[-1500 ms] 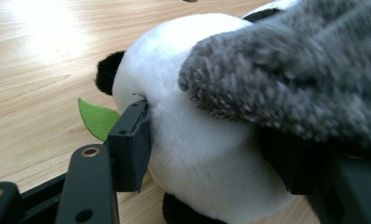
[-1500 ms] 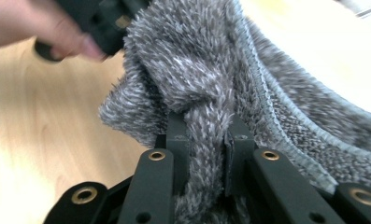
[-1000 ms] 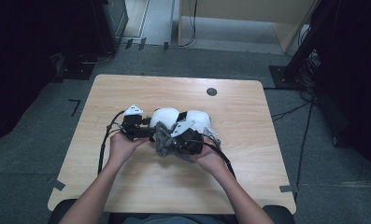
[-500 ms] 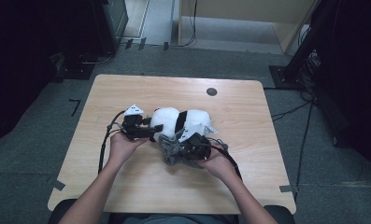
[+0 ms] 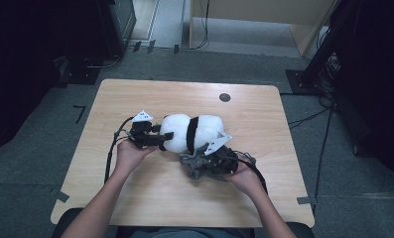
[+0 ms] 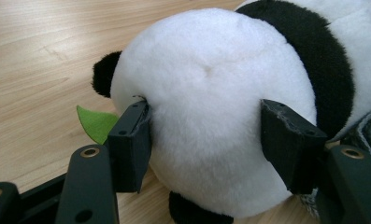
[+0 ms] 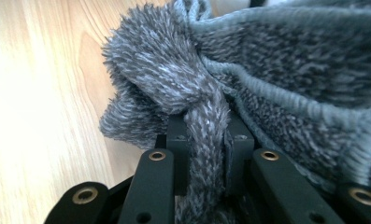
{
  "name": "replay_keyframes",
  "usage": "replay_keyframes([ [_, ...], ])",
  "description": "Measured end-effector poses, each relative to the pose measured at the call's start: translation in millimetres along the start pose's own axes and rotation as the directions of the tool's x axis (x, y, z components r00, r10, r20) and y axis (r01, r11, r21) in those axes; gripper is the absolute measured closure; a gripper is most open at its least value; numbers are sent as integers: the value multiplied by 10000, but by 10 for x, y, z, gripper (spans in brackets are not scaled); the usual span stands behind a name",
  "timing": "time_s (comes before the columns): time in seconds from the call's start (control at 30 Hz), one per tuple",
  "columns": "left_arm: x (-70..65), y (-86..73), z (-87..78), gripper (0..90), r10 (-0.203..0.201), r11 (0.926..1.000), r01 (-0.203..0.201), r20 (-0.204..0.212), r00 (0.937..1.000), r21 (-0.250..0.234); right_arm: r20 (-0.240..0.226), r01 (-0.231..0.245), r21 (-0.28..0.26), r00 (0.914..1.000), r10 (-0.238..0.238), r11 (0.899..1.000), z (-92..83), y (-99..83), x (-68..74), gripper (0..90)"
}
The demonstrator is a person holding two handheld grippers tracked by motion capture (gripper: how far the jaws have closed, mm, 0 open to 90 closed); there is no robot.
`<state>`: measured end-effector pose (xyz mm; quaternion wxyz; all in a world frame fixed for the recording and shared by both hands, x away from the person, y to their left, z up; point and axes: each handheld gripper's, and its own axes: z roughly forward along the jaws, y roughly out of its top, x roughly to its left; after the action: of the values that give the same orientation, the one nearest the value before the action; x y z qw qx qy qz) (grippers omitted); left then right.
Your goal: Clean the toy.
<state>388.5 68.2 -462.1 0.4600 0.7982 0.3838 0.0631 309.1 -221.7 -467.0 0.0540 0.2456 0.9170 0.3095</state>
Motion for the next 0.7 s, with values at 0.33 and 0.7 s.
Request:
replay_keyframes([
  [0.33, 6, 8, 5, 375, -99, 9999, 99, 39, 9999, 45, -299, -352, -309, 9990, 343, 9989, -148, -114, -82, 780],
  [0.7, -2, 20, 14, 376, -162, 9999, 162, -30, 9999, 8, 18, -149, -1871, 9999, 155, 9822, -319, 316, 59, 782],
])
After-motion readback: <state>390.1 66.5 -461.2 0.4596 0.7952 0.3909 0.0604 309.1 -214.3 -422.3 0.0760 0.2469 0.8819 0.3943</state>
